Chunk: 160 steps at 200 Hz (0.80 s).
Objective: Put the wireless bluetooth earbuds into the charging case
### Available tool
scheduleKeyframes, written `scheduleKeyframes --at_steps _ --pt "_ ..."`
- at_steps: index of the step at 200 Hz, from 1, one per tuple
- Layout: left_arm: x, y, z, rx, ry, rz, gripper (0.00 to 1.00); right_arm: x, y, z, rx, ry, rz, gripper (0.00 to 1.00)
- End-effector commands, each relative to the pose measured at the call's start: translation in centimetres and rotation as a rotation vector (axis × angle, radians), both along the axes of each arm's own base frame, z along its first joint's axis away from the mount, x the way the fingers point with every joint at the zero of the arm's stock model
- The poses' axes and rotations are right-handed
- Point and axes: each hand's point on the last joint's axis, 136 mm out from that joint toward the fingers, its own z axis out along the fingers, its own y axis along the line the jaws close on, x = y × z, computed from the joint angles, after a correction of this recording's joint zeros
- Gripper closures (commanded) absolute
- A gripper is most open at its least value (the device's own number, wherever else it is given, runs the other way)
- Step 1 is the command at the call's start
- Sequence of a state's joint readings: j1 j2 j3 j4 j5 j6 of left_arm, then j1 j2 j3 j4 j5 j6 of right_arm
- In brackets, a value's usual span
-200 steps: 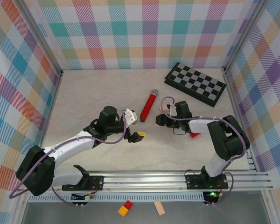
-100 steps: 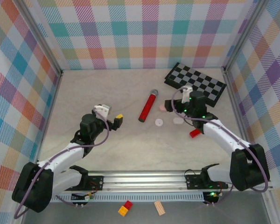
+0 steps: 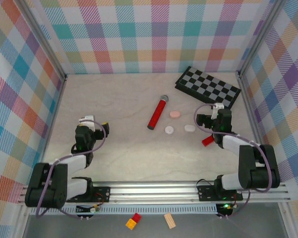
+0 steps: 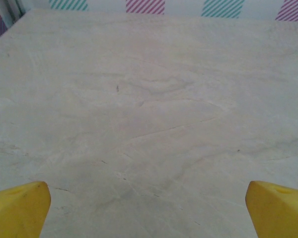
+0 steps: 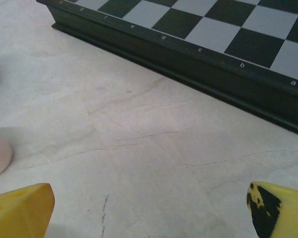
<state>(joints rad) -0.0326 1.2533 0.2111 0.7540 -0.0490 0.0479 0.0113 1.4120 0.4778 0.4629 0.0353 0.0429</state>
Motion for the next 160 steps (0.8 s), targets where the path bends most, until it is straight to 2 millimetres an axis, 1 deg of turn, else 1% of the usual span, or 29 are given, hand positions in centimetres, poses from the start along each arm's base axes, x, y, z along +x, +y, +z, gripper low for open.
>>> scheduleKeyframes --at_steps 1,4,14,29,37,47,57,63,80,160 --pt "3.1 -0.5 2.8 -0.067 -0.122 -0.027 0.0 1.7 0.4 2.2 0.017 -0.159 0.045 0.01" --pt "3.4 -0.6 2.6 -0.063 -0.12 -0.03 0.0 1.7 0.3 2.1 0.019 -0.162 0.044 0.01" --pt "4.3 -0.3 1.2 -0.066 -0.072 -0.016 0.0 1.7 0.3 1.3 0.021 -0.17 0.046 0.01" --pt "4.8 -0.2 -0.3 -0.068 -0.064 -0.008 0.0 1.6 0.5 1.0 0.023 -0.191 0.061 0.01" --pt "5.0 -0.2 -0.3 -0.068 -0.079 -0.008 0.0 1.6 0.5 0.9 0.023 -0.178 0.06 0.01" --pt "5.0 0.0 -0.9 -0.066 -0.023 0.009 0.0 1.7 0.5 0.9 0.023 -0.175 0.06 0.01" --pt "5.7 0.4 -0.9 -0.05 -0.007 0.041 0.0 1.8 0.5 0.9 0.021 -0.178 0.061 0.01" --pt "5.6 0.1 -1.2 -0.028 0.017 0.045 0.0 1.7 0.4 0.8 0.02 -0.171 0.059 0.01" --pt "5.8 -0.4 -1.2 0.019 0.022 0.052 0.0 1.7 0.5 0.9 0.02 -0.175 0.06 0.01" --pt "5.8 -0.4 -1.0 0.018 0.015 0.053 0.0 1.7 0.5 0.8 0.019 -0.176 0.06 0.01"
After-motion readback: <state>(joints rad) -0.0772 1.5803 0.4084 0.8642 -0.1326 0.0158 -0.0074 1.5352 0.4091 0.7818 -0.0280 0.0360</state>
